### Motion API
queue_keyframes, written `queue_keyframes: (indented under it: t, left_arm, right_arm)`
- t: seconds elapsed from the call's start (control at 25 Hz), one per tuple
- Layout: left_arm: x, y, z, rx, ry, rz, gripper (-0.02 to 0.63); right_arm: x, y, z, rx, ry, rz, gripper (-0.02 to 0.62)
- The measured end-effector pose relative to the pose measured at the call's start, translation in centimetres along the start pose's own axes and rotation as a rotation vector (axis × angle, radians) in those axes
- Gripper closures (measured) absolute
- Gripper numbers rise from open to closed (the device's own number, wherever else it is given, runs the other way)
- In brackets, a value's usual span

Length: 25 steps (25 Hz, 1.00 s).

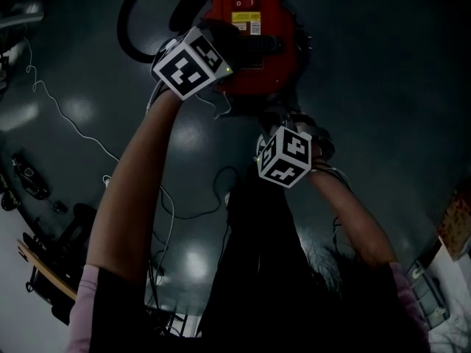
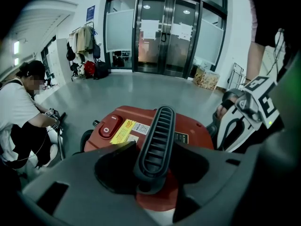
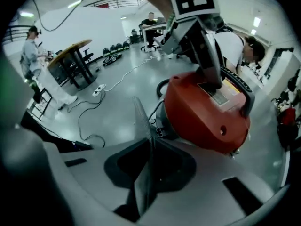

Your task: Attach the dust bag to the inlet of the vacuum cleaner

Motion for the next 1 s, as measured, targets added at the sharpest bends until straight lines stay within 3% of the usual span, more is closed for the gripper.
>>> queue_keyframes:
  t: [0.2, 0.32, 0.44, 0.52, 0.72, 0.88, 1.0]
  left_arm:
    - [0.1, -0.1, -0.1, 0.003, 0.014, -0.006, 0.407]
    - [0.2, -0.4, -0.3, 0.018, 0.024, -0.024, 0.402]
    - [0.8, -0.6, -0.5, 0.027, 0.022, -0.043, 0.391]
    - [1.7, -1.0, -0.9, 0.035, -0.012, -0.062, 0.391]
    - [5.7, -2.8, -2.2, 0.16, -0.175, -0.12, 0.391]
    - [8.6, -6.7, -1.9, 0.21, -0.218, -0.124, 0.391]
    - [10.6, -11.1, -1.1, 0.231, -0.223, -0.112, 0.392]
  right_arm:
    - [0.0, -0.5, 0.5, -0.195, 0.0, 0.086, 0.537]
    - [0.3, -0.3, 0.5, -0.171, 0.007, 0.084, 0.527]
    - [1.0, -0.2, 0.6, -0.162, 0.005, 0.093, 0.444]
    - [2.0, -0.5, 1.0, -0.178, 0.0, 0.117, 0.408]
    - [5.7, -1.1, 1.3, -0.267, -0.033, 0.133, 0.408]
    - [9.2, -1.8, 1.2, -0.372, -0.049, 0.15, 0.408]
    - [11.5, -1.4, 1.0, -0.367, -0.053, 0.161, 0.408]
Point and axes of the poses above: the fingertips, and each gripper's own axes: x backward along the fingers, y to its left, z out of its underside, the point moved 5 cm from there along x, backward along the fingers, and after that the axes turned 11 degrees about z, right-handed, at the moved point
